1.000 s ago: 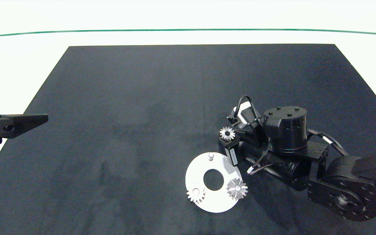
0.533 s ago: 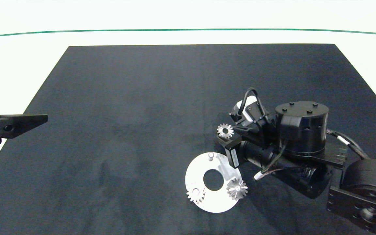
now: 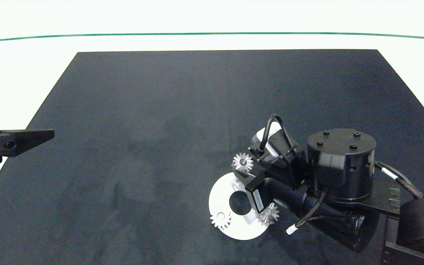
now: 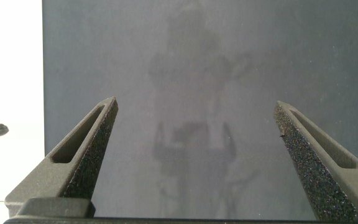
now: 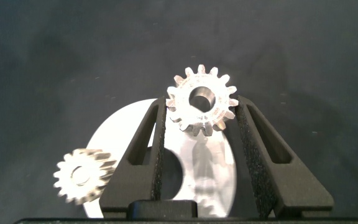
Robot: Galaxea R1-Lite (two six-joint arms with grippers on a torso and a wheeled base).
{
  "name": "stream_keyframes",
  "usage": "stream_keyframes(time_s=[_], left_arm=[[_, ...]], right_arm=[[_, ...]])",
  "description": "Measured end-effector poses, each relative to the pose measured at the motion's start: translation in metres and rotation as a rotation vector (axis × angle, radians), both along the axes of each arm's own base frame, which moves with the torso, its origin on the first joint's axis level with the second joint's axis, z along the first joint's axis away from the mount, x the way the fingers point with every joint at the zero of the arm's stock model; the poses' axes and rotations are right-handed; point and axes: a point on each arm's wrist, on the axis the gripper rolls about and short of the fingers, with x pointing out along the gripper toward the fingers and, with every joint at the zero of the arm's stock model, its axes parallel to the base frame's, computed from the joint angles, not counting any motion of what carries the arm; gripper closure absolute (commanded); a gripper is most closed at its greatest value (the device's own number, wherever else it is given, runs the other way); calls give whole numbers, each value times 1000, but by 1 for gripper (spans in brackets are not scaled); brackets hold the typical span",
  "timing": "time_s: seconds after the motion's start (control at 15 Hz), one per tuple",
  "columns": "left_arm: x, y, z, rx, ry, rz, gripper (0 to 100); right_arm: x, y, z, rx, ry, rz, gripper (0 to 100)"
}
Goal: Install three planetary gears onto the carrier pins
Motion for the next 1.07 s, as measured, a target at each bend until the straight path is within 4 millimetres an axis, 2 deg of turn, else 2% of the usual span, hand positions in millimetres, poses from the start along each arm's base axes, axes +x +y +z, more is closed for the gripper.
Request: stream_keyframes(time_s=[1.07], left_arm=[[0,0,-1,1,3,2,0]], right_arm=[[1,5,-12,-26,32,7,78]])
